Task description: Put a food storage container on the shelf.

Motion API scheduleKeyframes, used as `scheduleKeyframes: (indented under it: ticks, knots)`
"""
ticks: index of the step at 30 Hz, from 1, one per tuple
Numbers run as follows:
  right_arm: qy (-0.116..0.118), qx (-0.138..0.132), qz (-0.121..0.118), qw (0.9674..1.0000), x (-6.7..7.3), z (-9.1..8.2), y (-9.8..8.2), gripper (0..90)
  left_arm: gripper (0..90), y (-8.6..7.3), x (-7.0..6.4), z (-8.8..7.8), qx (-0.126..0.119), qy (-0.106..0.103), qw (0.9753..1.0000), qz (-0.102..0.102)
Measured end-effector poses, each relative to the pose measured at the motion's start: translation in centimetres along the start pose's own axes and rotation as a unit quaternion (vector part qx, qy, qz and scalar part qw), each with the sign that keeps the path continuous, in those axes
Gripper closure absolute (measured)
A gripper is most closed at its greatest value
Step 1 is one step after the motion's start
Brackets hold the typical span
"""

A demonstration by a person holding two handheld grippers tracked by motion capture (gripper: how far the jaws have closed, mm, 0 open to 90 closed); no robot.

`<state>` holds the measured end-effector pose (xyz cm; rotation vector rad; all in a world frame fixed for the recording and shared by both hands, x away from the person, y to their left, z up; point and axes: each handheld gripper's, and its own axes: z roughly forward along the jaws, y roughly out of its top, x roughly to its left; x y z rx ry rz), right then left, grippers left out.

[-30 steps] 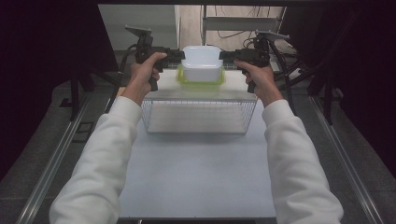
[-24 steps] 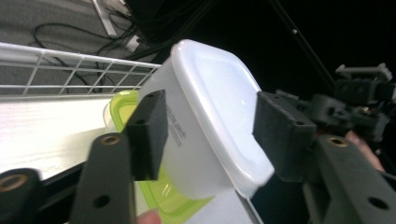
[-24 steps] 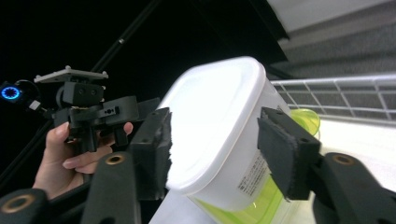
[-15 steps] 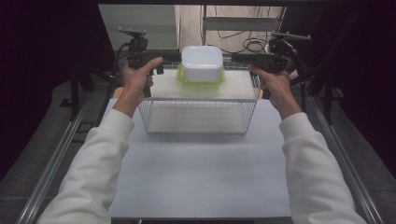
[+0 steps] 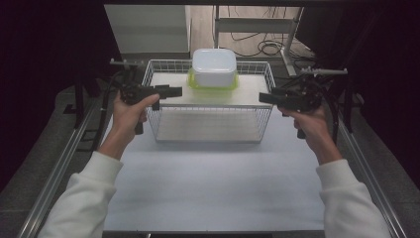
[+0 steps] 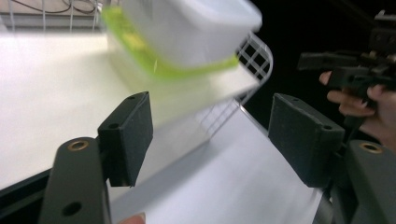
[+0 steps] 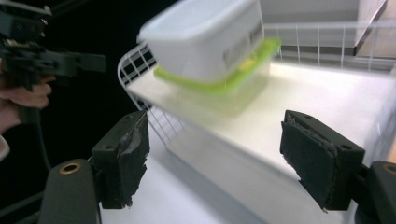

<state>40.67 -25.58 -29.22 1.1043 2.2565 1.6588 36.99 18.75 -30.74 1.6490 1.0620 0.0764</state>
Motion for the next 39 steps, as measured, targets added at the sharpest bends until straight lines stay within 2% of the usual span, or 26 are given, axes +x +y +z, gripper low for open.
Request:
scheduleKeyframes:
  ticks: [2, 3, 4, 5, 6, 7, 10, 12, 15, 20, 21, 22, 24, 26, 31, 36, 39]
  knots:
    - [-0.006, -0.001, -0.010, 0.9999, 0.3, -0.8, -1.7, 22.5, 29.5, -2.0, 0.1, -0.6, 0.001, -0.005, 1.0000, 0.000]
    - [-0.006, 0.001, -0.012, 0.9999, 0.4, -1.1, -2.7, 22.0, 29.3, -3.4, 0.2, -0.9, 0.003, 0.000, 1.0000, 0.002]
    - [-0.005, 0.000, -0.013, 0.9999, 0.5, -1.5, -4.0, 21.8, 29.4, -3.9, 0.2, -1.0, 0.003, 0.001, 1.0000, 0.001]
    - [-0.004, -0.001, -0.013, 0.9999, 0.5, -1.6, -4.5, 21.6, 29.4, -5.4, 0.5, -1.1, 0.007, -0.001, 1.0000, -0.003]
    - [0.001, 0.005, -0.011, 0.9999, 0.6, -1.7, -5.8, 20.9, 29.2, -6.6, 0.7, -1.2, 0.009, 0.002, 0.9999, -0.005]
    - [0.000, 0.010, -0.010, 0.9999, 0.6, -1.7, -6.9, 20.7, 29.3, -8.1, 1.0, -1.1, 0.015, 0.008, 0.9998, -0.005]
    - [-0.003, 0.031, -0.011, 0.9995, 0.9, -1.6, -9.9, 19.5, 28.8, -11.0, 1.6, -0.7, 0.038, 0.028, 0.9989, -0.004]
    - [-0.003, 0.041, -0.005, 0.9991, 0.9, -1.4, -11.4, 19.1, 28.6, -12.9, 2.0, -0.4, 0.053, 0.030, 0.9981, -0.008]
    - [-0.008, 0.064, 0.005, 0.9979, 0.8, -1.0, -13.6, 17.4, 28.1, -15.1, 2.5, -0.1, 0.073, 0.033, 0.9967, -0.013]
    - [-0.030, 0.076, 0.023, 0.9964, 0.3, -0.7, -16.8, 16.8, 27.5, -17.5, 2.8, -0.2, 0.081, 0.042, 0.9957, -0.018]
    - [-0.033, 0.084, 0.023, 0.9957, 0.2, -0.6, -17.2, 16.2, 27.5, -18.1, 3.0, -0.1, 0.094, 0.049, 0.9943, -0.015]
    - [-0.039, 0.099, 0.020, 0.9941, 0.1, -0.4, -18.0, 15.8, 27.1, -18.4, 3.0, -0.1, 0.097, 0.050, 0.9939, -0.017]
    - [-0.050, 0.111, 0.012, 0.9925, 0.1, -0.2, -18.8, 15.6, 26.7, -19.0, 3.2, -0.1, 0.103, 0.052, 0.9931, -0.021]
    - [-0.052, 0.114, 0.016, 0.9919, 0.0, 0.0, -19.1, 15.4, 25.2, -19.1, 3.2, 0.0, 0.110, 0.064, 0.9918, -0.012]
    - [-0.055, 0.109, 0.011, 0.9925, 0.0, 0.0, -19.3, 15.4, 25.0, -19.2, 3.0, 0.1, 0.107, 0.065, 0.9921, -0.013]
    - [-0.059, 0.108, 0.015, 0.9923, -0.1, -0.1, -19.6, 14.7, 24.5, -19.1, 3.2, 0.2, 0.103, 0.073, 0.9920, -0.012]
    - [-0.065, 0.100, 0.015, 0.9928, -0.3, -0.3, -19.7, 13.5, 23.8, -19.2, 3.4, 0.3, 0.105, 0.081, 0.9912, -0.004]
